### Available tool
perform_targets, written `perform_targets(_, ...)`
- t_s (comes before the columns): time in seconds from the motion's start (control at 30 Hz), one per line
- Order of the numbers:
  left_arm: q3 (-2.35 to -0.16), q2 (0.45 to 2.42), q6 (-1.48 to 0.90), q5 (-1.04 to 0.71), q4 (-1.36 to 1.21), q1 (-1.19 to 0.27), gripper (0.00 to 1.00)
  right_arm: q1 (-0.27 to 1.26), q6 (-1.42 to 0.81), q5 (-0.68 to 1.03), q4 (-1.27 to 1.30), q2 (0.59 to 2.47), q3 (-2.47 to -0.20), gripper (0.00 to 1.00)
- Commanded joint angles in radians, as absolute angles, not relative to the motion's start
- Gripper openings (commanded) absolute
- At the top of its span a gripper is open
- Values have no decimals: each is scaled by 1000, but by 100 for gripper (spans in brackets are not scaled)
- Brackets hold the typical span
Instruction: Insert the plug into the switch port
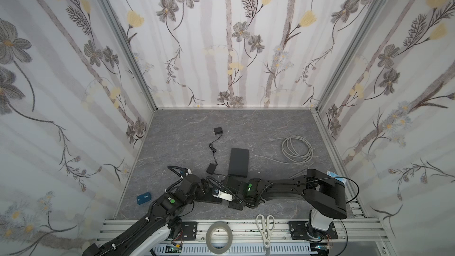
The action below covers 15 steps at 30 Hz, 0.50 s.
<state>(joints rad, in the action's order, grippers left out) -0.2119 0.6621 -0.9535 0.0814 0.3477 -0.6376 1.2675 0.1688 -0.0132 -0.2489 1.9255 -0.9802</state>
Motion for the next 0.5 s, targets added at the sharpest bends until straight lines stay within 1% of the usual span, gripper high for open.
perform_targets(0.0,-208,661,-957,78,329,-637,87,1264,171,31,-184,1915,-980,0)
perform_targets(0.27,-212,658,-955,78,331,-637,87,1253,153,-24,-193,1918,-993,0)
perform_targets(0.47,-217,662,-951,78,331,-637,87,1253,153,-18,-201,1933,-1013,0)
